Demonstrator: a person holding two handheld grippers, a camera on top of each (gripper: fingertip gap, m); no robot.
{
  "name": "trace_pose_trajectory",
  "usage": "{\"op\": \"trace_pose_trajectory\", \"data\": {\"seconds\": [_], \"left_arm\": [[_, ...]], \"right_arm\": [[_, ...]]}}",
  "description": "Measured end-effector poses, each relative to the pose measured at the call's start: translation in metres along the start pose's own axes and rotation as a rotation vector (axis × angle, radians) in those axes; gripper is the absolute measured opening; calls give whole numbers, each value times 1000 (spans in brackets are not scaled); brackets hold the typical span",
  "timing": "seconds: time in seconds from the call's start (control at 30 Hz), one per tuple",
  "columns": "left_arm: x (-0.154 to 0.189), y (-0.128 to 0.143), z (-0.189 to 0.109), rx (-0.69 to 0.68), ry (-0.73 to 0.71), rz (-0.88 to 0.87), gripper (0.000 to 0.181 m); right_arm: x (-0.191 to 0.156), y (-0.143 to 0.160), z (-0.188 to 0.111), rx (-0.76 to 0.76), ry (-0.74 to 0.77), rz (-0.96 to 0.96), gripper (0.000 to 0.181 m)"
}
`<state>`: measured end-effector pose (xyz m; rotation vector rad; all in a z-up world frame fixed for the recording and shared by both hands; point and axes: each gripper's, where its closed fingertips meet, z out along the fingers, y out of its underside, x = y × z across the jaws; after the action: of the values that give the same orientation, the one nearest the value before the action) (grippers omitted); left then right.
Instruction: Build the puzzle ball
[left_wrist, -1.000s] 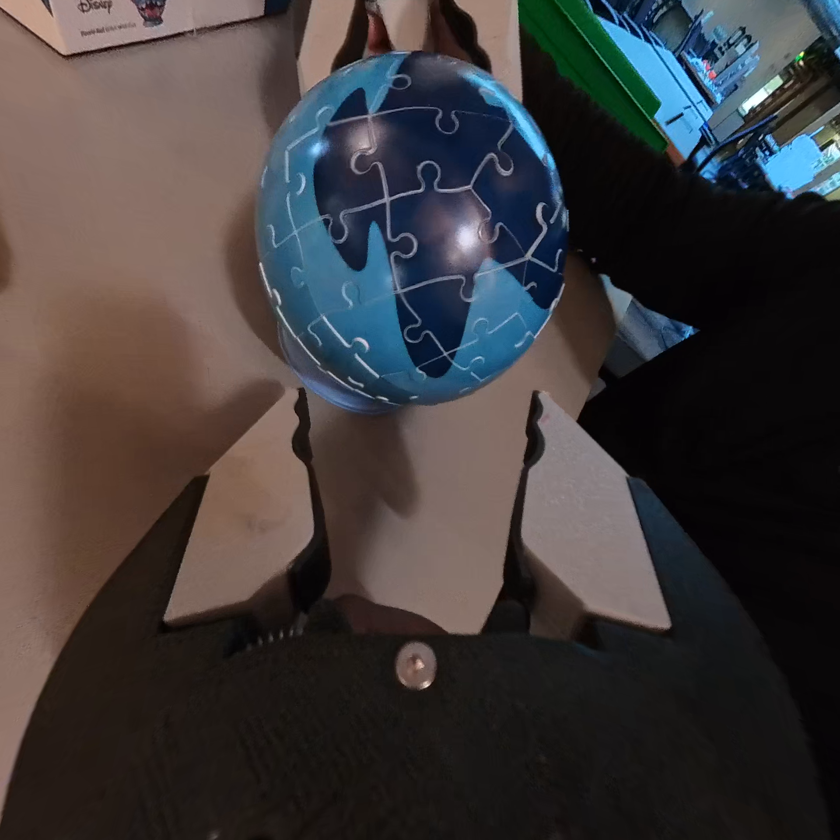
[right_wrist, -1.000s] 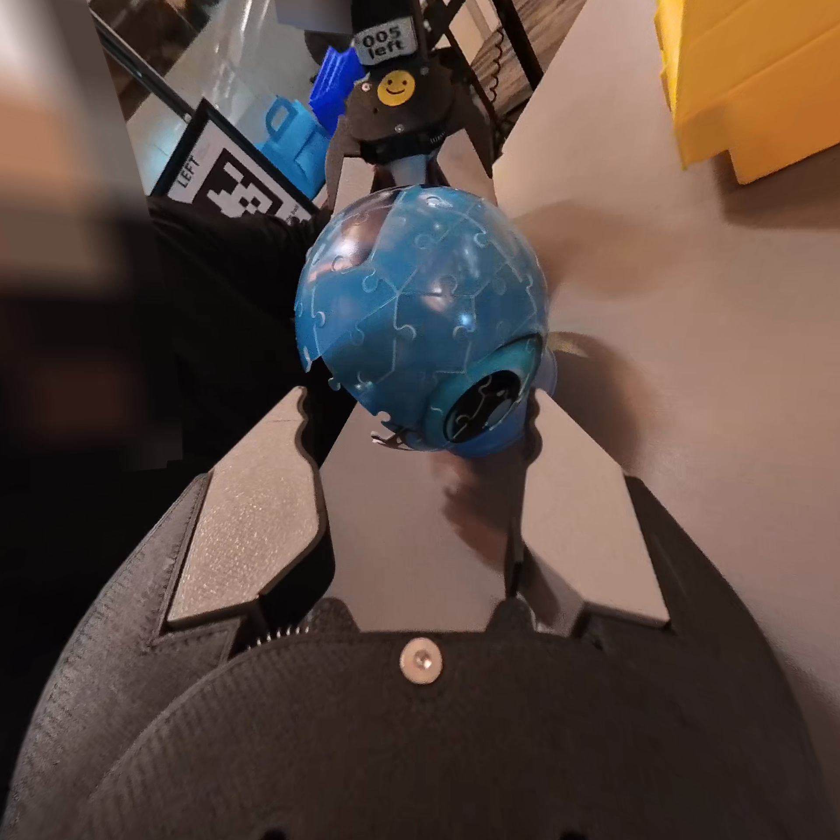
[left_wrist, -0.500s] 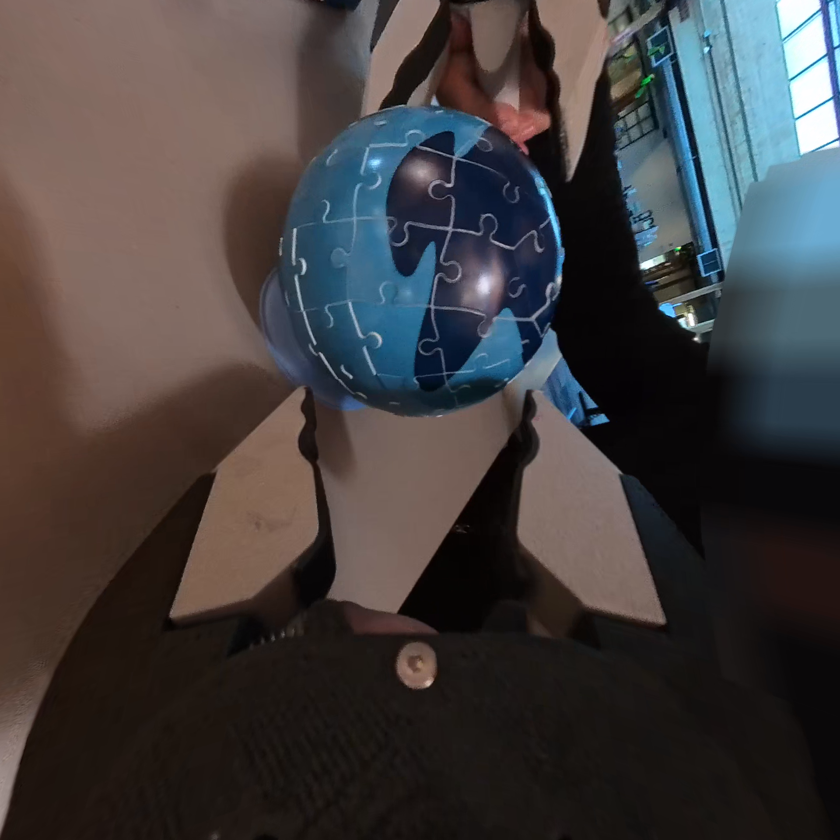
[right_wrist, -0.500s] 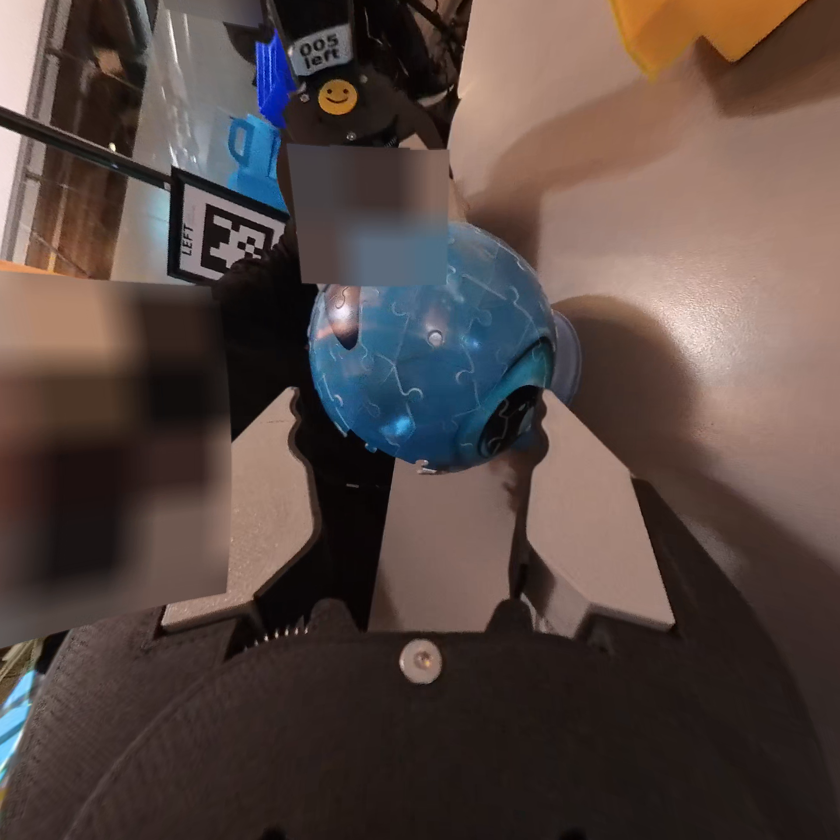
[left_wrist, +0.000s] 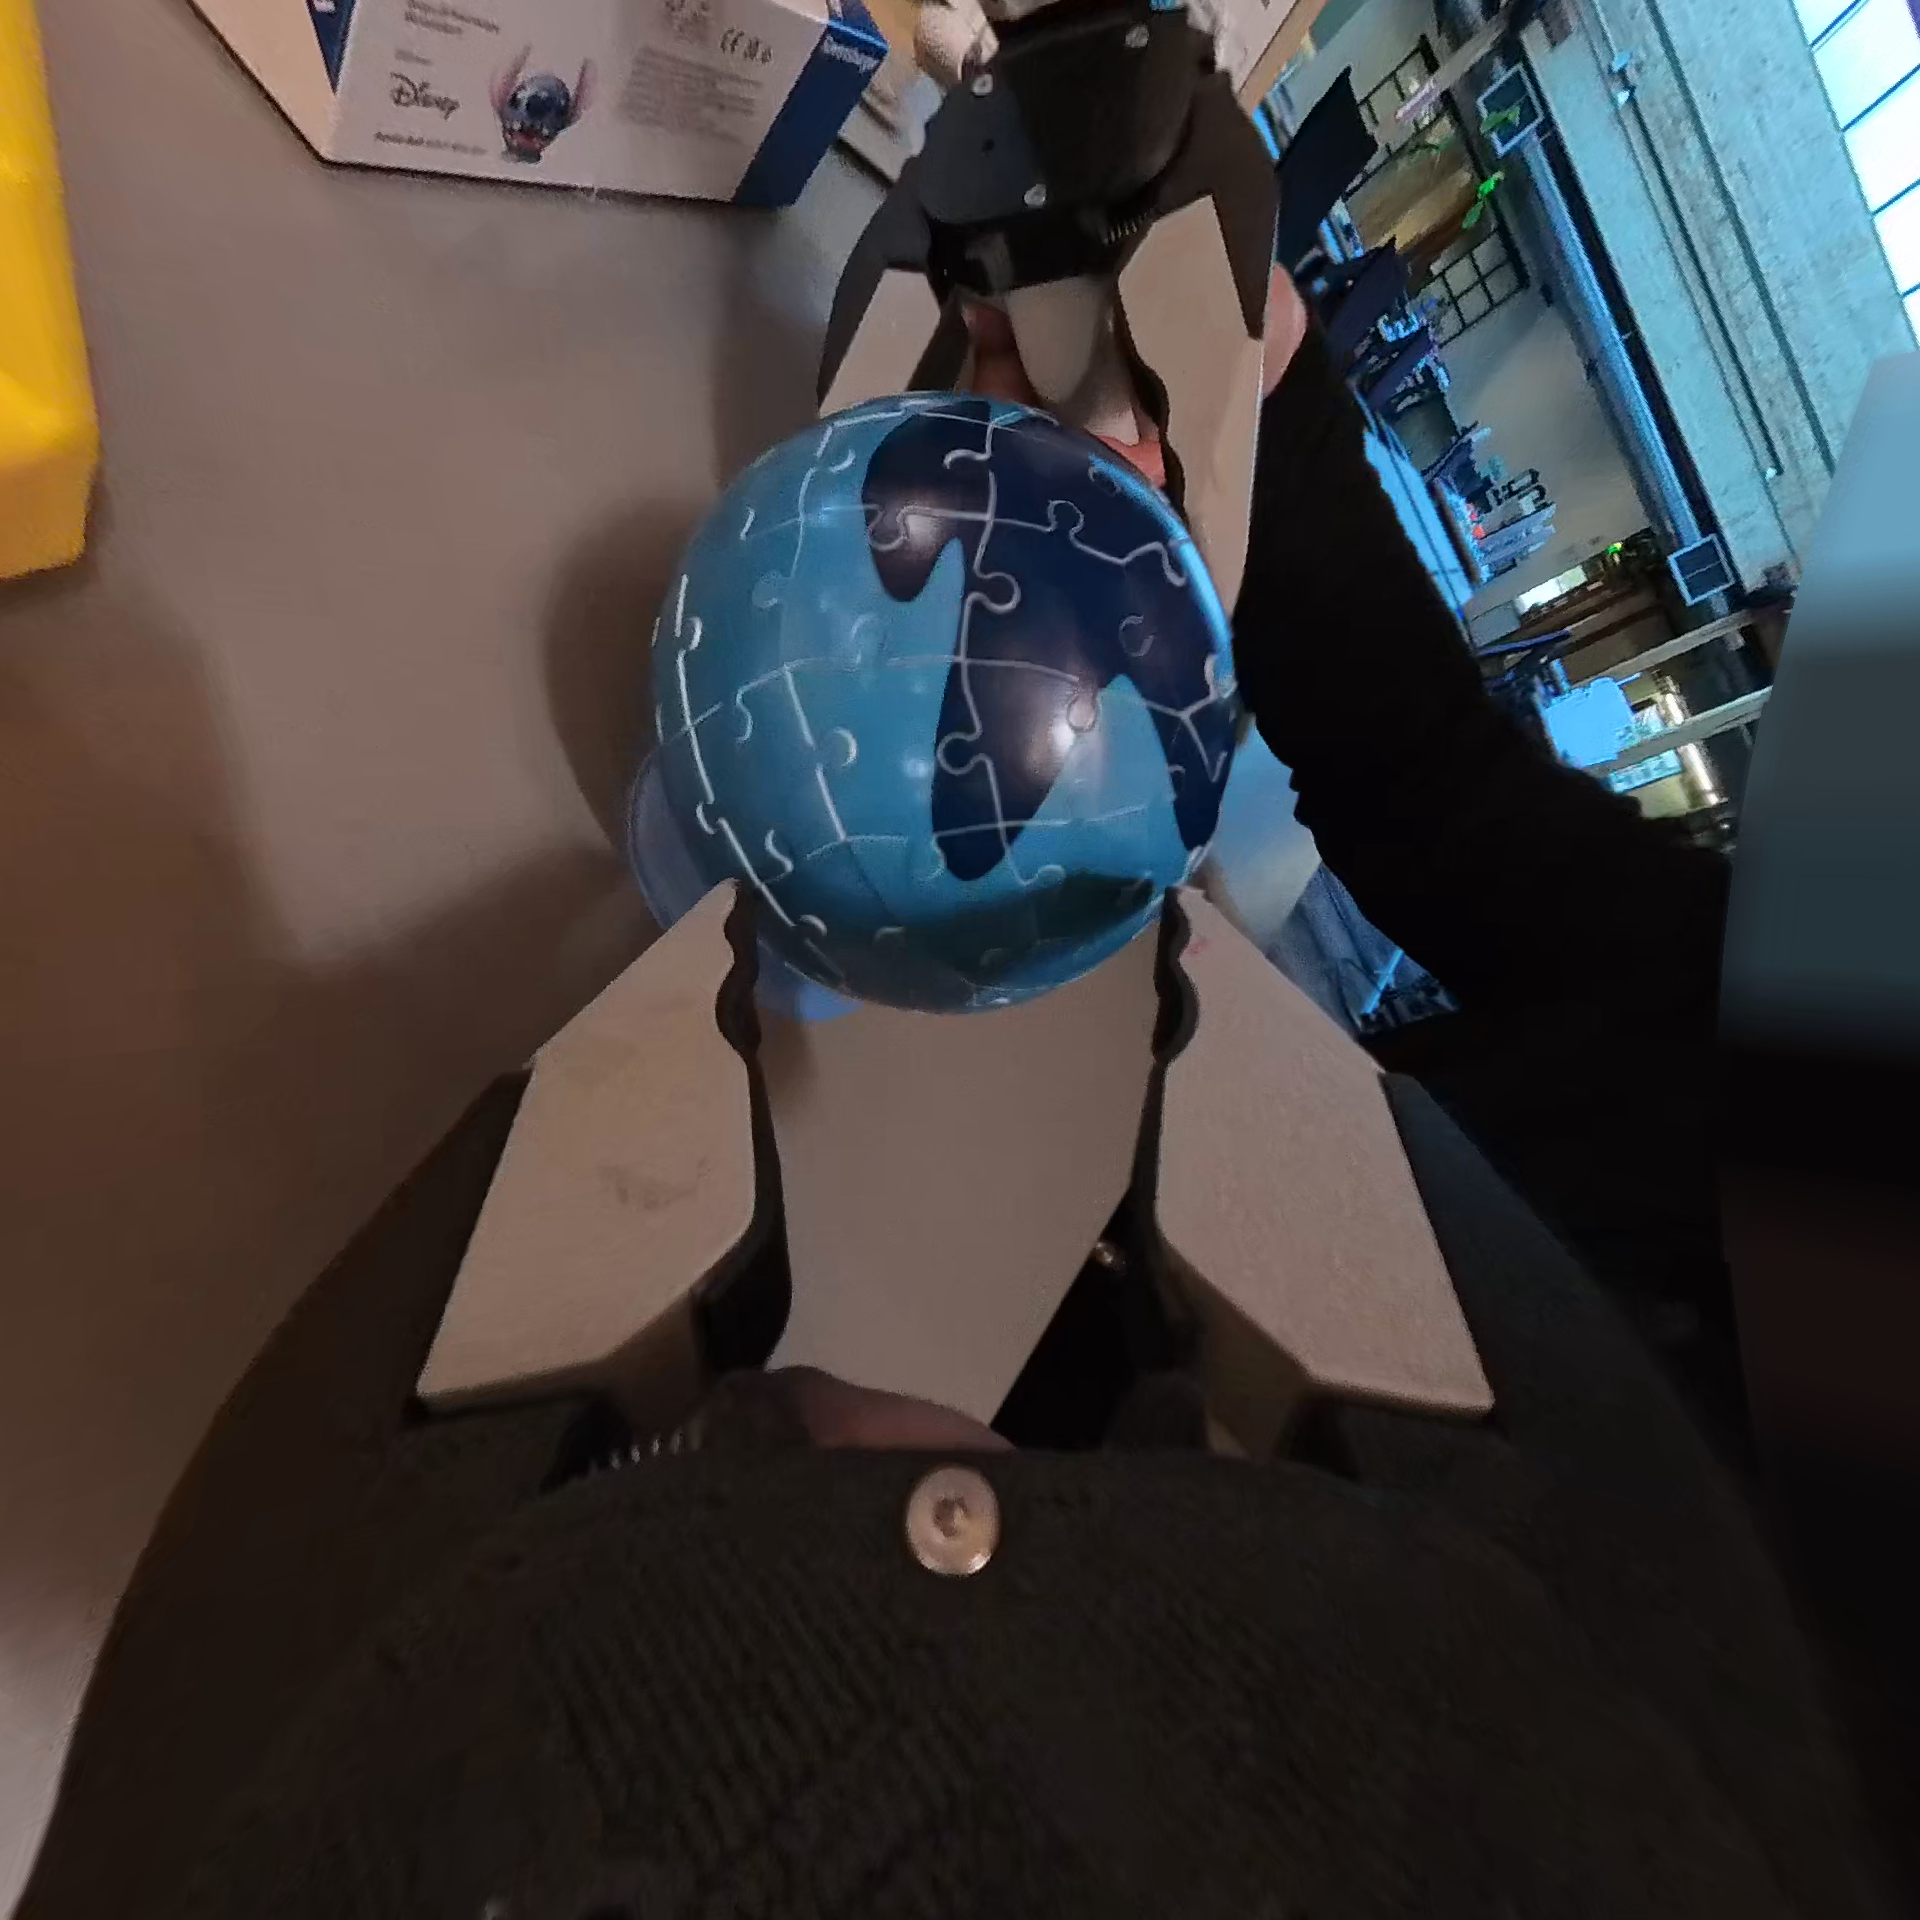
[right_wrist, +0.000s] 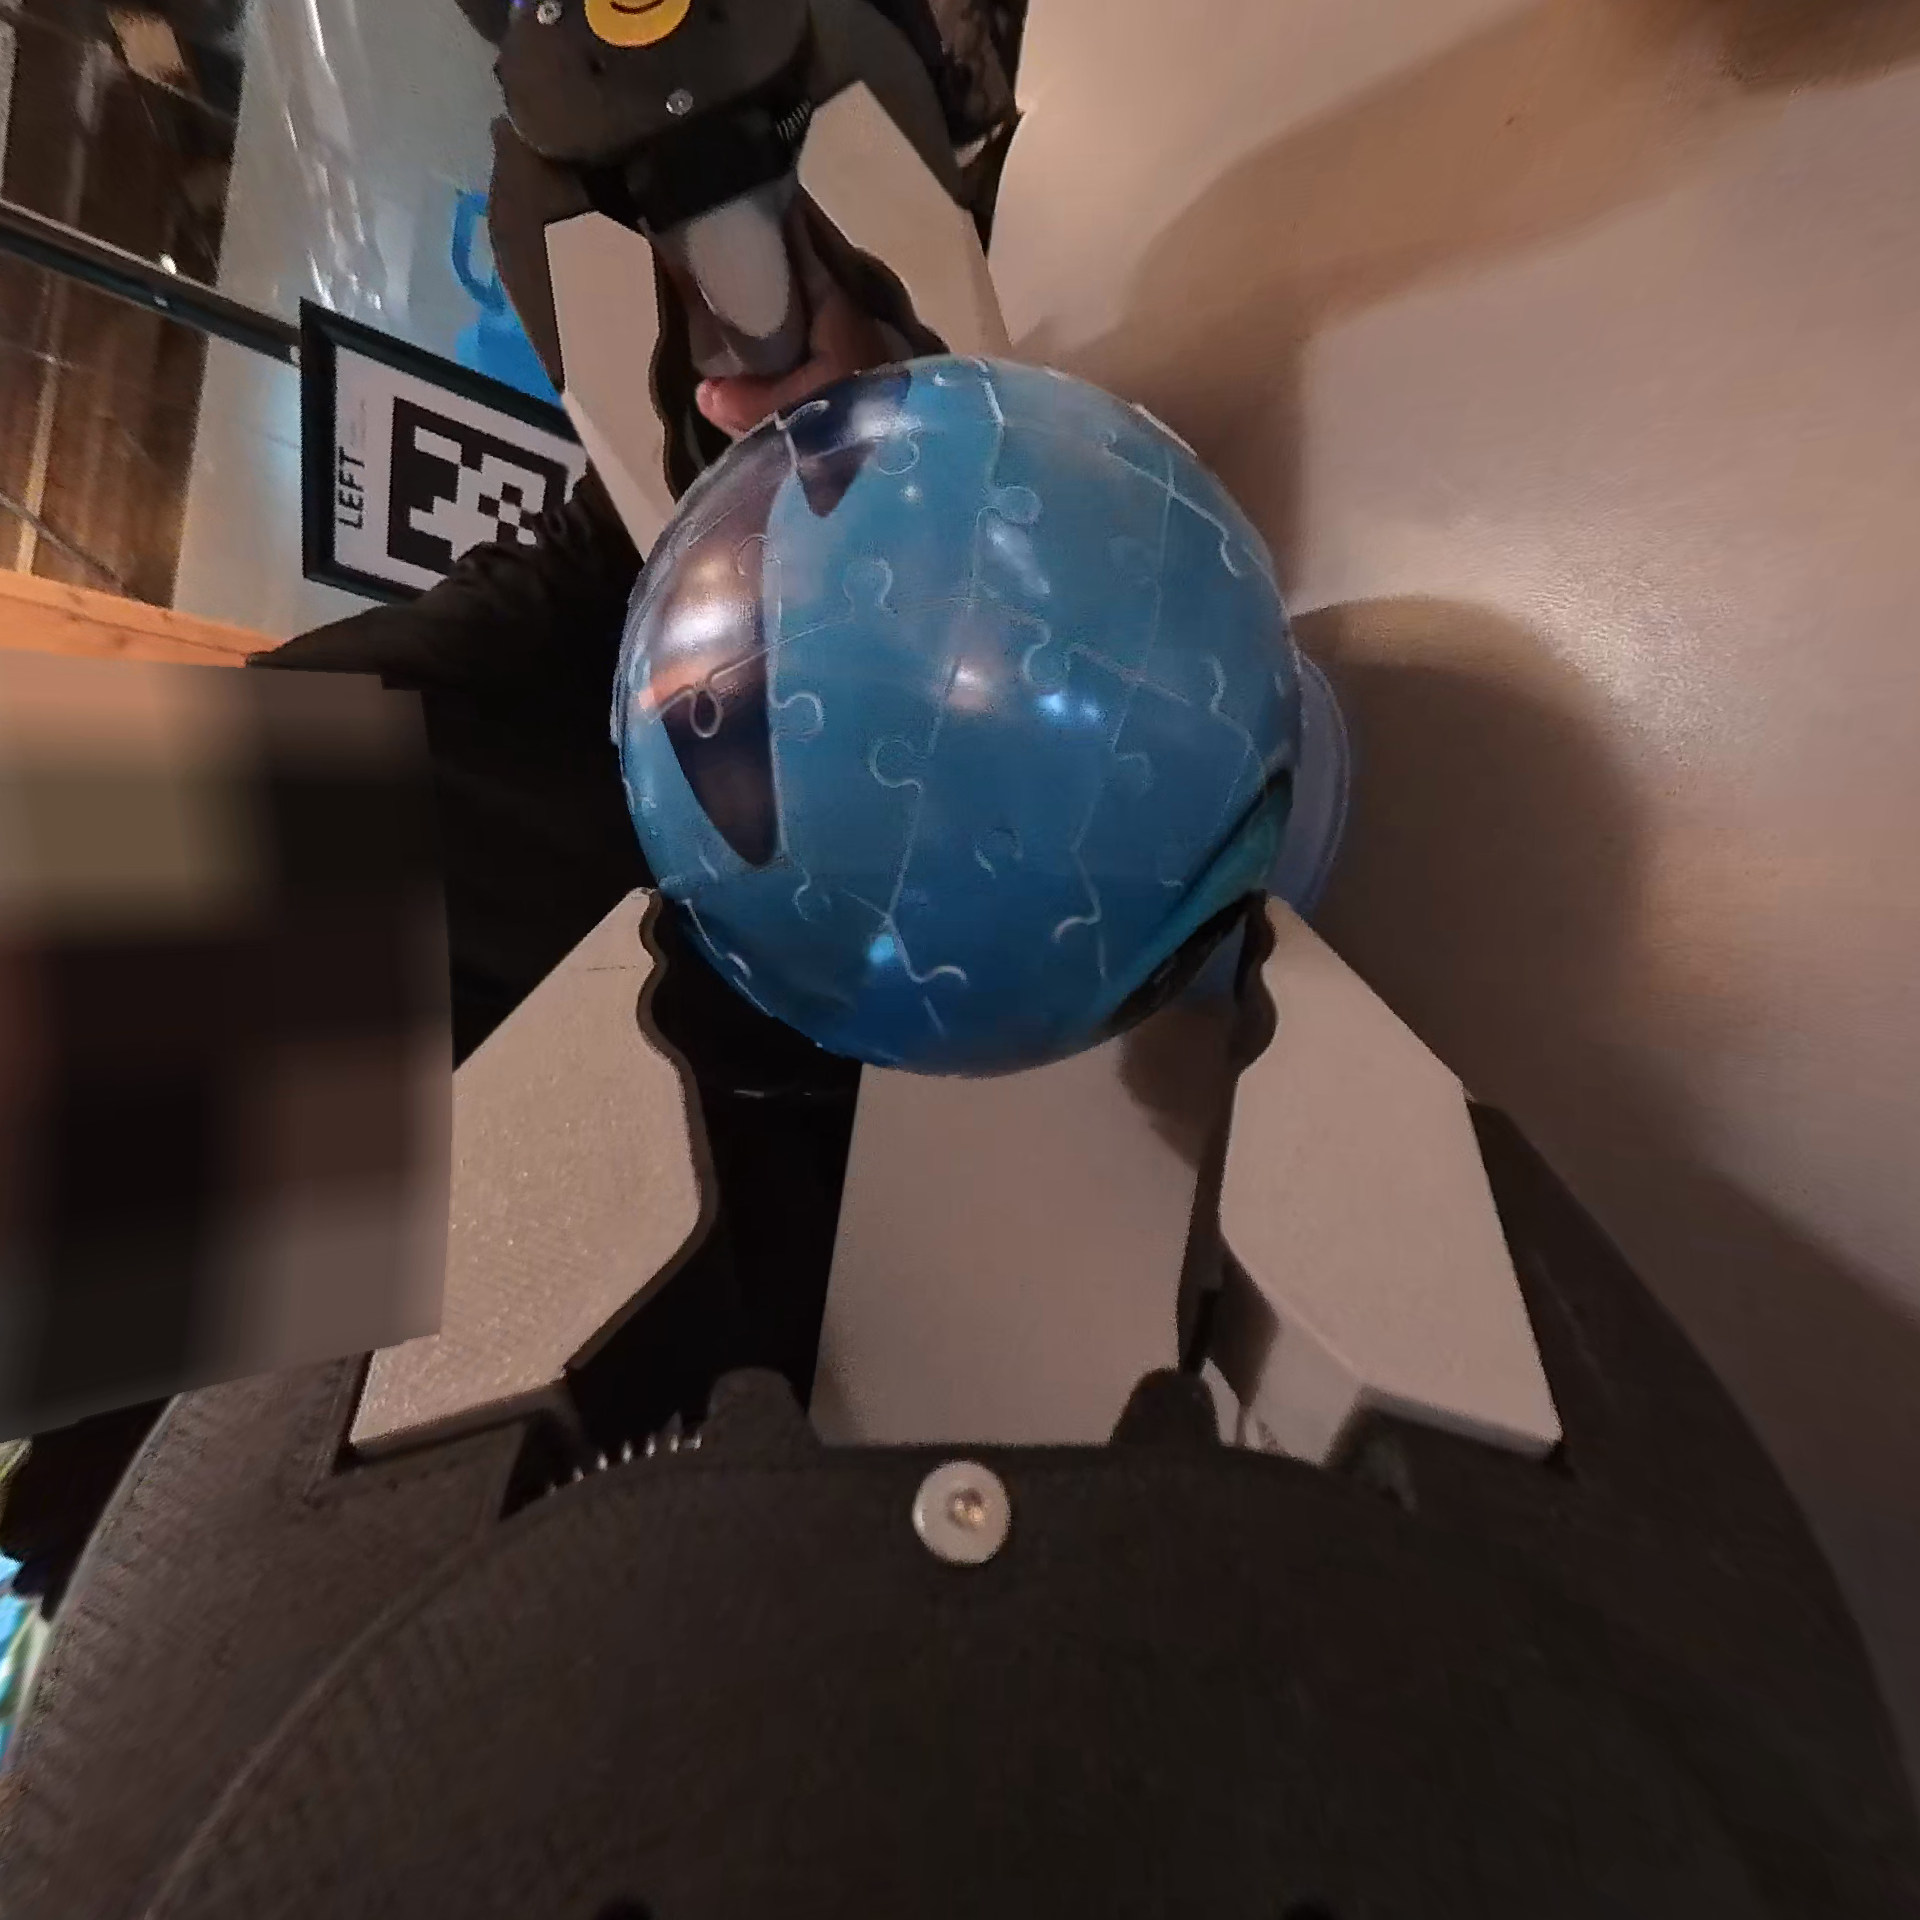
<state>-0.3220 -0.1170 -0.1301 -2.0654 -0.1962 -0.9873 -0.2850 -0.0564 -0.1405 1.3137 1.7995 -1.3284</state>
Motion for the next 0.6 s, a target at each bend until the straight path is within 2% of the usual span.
{"op": "trace_pose_trajectory", "data": {"seconds": [0.17,0.27,0.47,0.6], "left_arm": [[-1,-15,-3,25,2,119,64],[-2,-19,-1,25,16,133,70],[-8,-17,-9,50,25,113,67],[-12,-10,-17,42,-28,100,80]], "right_arm": [[-1,-13,4,85,8,-45,114],[-1,-18,7,111,22,-66,115],[1,-21,6,162,10,-59,115],[1,-24,-1,186,11,-66,109]]}}
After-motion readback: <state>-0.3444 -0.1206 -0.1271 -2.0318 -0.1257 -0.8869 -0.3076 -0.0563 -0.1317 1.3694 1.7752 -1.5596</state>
